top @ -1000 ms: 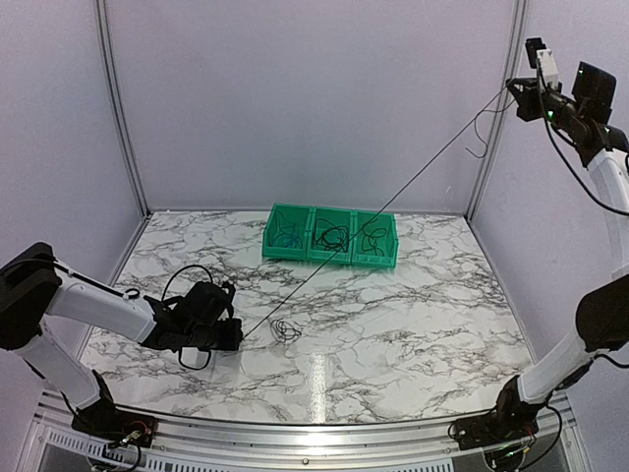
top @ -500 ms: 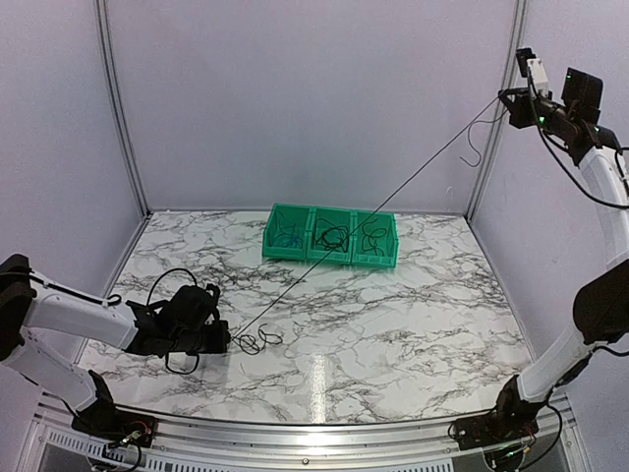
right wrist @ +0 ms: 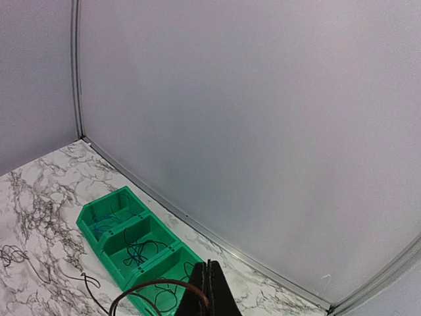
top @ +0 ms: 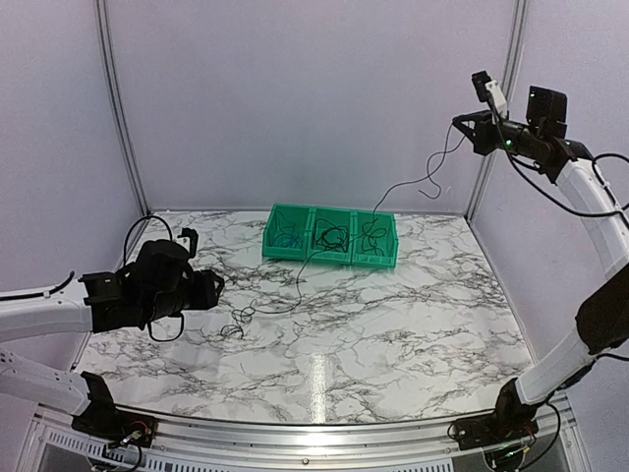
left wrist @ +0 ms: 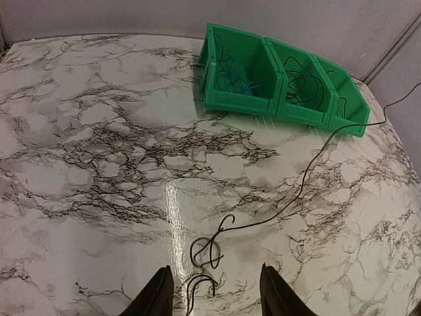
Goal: Untangle the cables
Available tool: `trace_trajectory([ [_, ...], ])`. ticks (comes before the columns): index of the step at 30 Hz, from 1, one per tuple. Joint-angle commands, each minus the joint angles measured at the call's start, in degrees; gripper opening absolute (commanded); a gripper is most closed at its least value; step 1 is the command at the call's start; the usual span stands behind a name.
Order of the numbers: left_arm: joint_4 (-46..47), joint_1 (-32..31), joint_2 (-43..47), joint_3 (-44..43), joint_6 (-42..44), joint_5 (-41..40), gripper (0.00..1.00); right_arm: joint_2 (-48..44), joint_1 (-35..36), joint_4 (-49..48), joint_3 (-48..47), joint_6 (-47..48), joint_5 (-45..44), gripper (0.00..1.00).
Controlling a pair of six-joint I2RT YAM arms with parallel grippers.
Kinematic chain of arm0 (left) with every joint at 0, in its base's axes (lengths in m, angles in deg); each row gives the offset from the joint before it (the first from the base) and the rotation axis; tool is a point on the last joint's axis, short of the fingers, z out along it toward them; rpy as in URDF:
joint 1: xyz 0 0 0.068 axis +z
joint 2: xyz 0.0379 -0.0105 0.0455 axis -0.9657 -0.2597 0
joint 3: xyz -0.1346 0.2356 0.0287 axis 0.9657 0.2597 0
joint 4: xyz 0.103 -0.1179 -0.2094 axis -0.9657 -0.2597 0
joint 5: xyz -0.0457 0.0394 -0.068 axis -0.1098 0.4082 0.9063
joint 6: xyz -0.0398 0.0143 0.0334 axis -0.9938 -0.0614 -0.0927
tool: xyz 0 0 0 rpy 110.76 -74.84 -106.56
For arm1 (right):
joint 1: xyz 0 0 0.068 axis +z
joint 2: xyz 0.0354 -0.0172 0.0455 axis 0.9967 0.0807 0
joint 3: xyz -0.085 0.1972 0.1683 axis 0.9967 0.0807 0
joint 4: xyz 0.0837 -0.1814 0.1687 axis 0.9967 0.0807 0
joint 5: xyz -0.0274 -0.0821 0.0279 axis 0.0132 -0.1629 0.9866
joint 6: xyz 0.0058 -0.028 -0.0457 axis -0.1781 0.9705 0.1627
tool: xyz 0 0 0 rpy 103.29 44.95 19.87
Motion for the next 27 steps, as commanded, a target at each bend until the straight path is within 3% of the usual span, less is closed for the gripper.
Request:
trace_trajectory([
  [1, -4.99, 0.25, -0.9, -1.0, 2.47, -4.36, 0.49, -3.98, 3.75, -0.08, -3.09, 2.03, 2.35, 0.0],
  [6, -0.61, 0.25, -5.15, 0.63, 2.7, -0.67, 0.53, -3.56, 5.09, 0.16, -6.99, -0.59, 5.31, 0.0],
  [12, 12.36, 0.19, -14.51, 0.79, 6.66, 11.27, 0.58, -4.0, 5.08, -0.46, -4.85, -1.09, 6.99, 0.0],
  [20, 14.38, 0.25, -32.87, -13.02, 11.28, 20.03, 0.61, -7.64, 5.14, 0.4, 11.62, 4.25, 9.18, 0.0],
  [27, 15.07, 0.25, -46.39, -26.22, 11.88, 24.5, 0.62, -6.83, 5.75, 6.22, 25.82, 14.33, 9.45, 0.0],
])
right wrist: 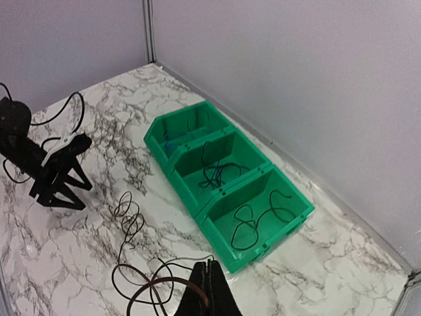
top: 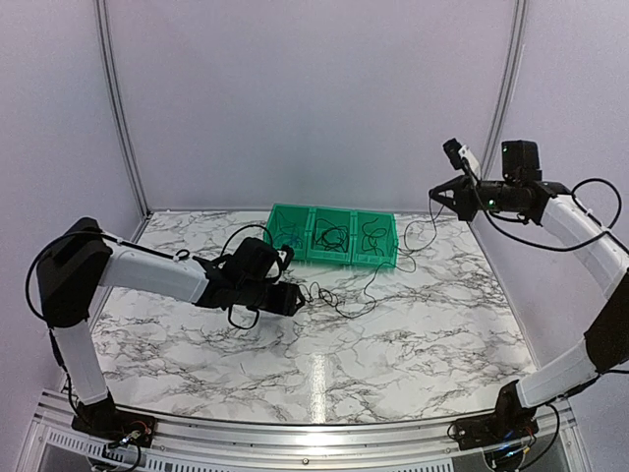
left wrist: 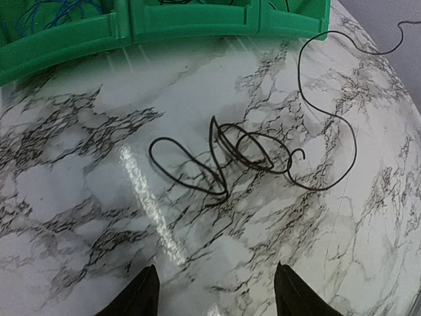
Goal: Untangle the cables
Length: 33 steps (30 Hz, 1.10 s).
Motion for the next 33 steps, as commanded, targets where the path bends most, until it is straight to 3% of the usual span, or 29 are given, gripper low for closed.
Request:
trace_trajectory([
  [1, 1.43, 0.25, -7.24, -7.37, 1.48, 4.21, 0.62, 0.66, 1.63, 5.07, 5.41, 8.45, -0.56, 0.0],
  [5, -0.13, 0.79, -14.07, -13.96, 1.18, 4.88, 0.6, 3.66, 6.16, 5.91, 9.29, 12.51, -5.76, 0.0],
  [7, -0.47, 1.23, -16.55, -16.46, 0.58, 5.25, 0.54, 6.42, 9.28, 6.16, 10.14, 14.36, -8.28, 0.0],
  [12, 0.16, 3.11, -19.23, -18.18, -1.04, 5.93, 0.24, 17.3, 15.59, 6.74, 7.78, 15.15, -11.22, 0.08],
  [18, 3.46, 3.97, -17.54, -14.18, -1.46, 8.08, 0.01, 29.15, 18.97, 7.7, 1.49, 12.5, -11.76, 0.28],
  [26, 4.95, 4.03, -15.02, -9.42, -2.41, 8.93, 0.0, 37.93, 20.07, 7.67, -5.24, 7.05, -12.71, 0.46],
  [33, 5.47, 3.97, -14.03, -7.57, -2.49, 9.01, 0.0, 42.61, 20.52, 8.33, -9.3, 3.51, -17.8, 0.47],
])
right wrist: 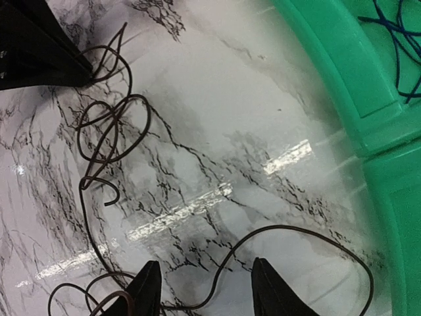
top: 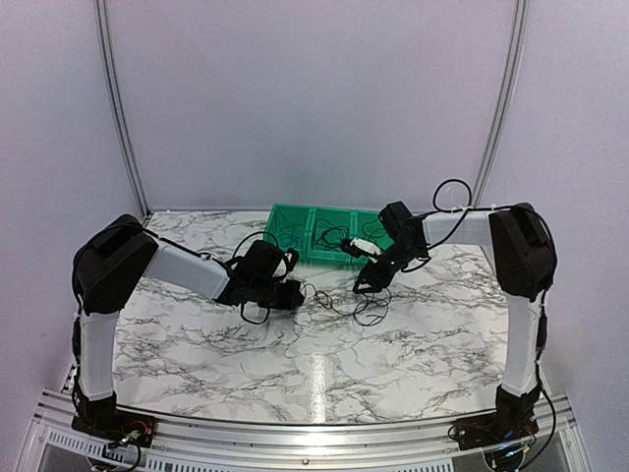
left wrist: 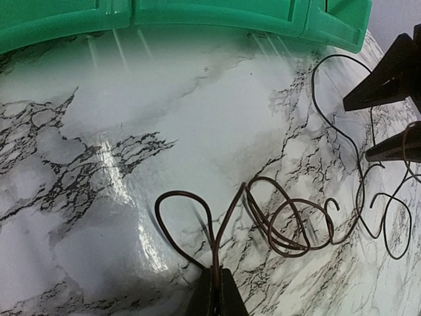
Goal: Untangle the cables
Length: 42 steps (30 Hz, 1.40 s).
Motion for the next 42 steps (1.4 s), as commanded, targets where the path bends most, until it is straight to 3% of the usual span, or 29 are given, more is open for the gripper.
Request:
trace_trajectory([
  [1, -1.57, -0.09, 2.03, 1.86, -0.24, 0.67, 0.0, 2.11, 0.72, 0.88, -2.86, -3.57, -4.5, 0.47],
  [10, -1.06, -0.11, 3.09, 3.28, -0.9, 0.33, 0.0, 2.8, 5.32, 2.92, -1.17, -1.78, -11.98, 0.45],
  [12, -0.99, -0.07, 3.36, 3.55, -1.0, 0.06, 0.0, 3.0, 6.38, 3.15, -0.56, -1.66, -13.36, 0.35],
  [17, -0.99, -0.02, 4.28, 5.08, -1.03, -0.55, 0.0, 2.1, 6.56, 4.49, -1.27, -1.79, -15.77, 0.01],
  [30, -4.29, 0.59, 11.08, 14.08, -2.15, -5.41, 0.0, -9.96, -0.23, 6.95, -17.41, 0.15, -22.3, 0.0],
  [36, -11.17, 0.8, 14.27, 16.7, -2.99, -9.94, 0.0, -7.78, -3.98, 6.68, -29.43, 1.59, -26.05, 0.0],
  [42, -12.44, 0.96, 17.69, 20.8, -4.77, -11.35, 0.0, -3.27, -5.87, 7.13, -39.19, 1.6, -27.11, 0.0],
])
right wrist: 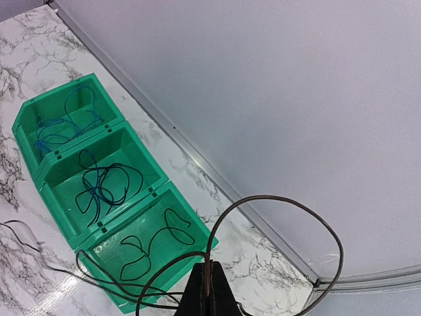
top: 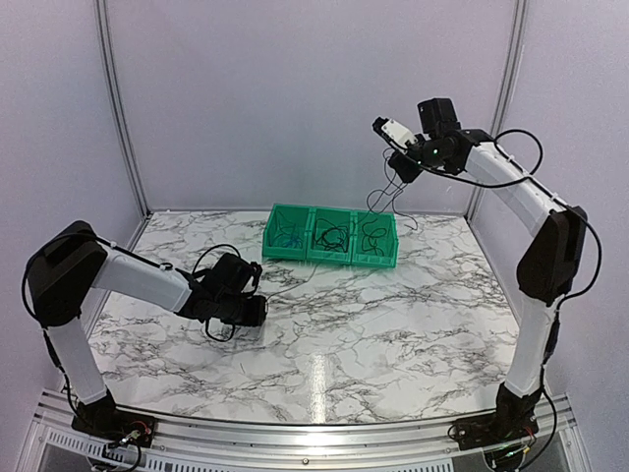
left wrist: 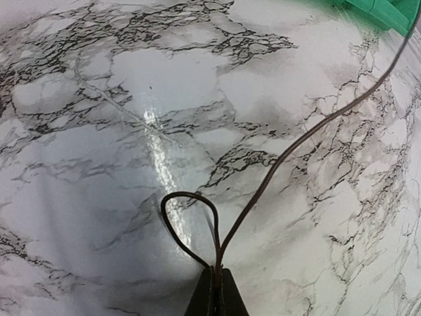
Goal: Untangle the cables
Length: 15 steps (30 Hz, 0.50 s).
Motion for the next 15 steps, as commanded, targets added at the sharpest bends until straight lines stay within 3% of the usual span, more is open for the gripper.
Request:
trace_trajectory([
  [1, -6.66, 0.46, 1.67, 3.22, -1.33, -2.48, 0.0, 4.33, -0.83, 0.66, -5.95, 0.62, -2.75, 0.0],
  [8, -9.56, 0.47, 3.07, 6.84, -2.64, -3.72, 0.0, 6.53, -1.33, -1.3, -8.27, 0.94, -6.85, 0.0],
  [15, -11.31, 0.46, 10.51, 15.44, -5.84, -5.83, 0.0, 5.93, -3.66, -4.75, -10.46, 0.14, -9.1, 0.0],
])
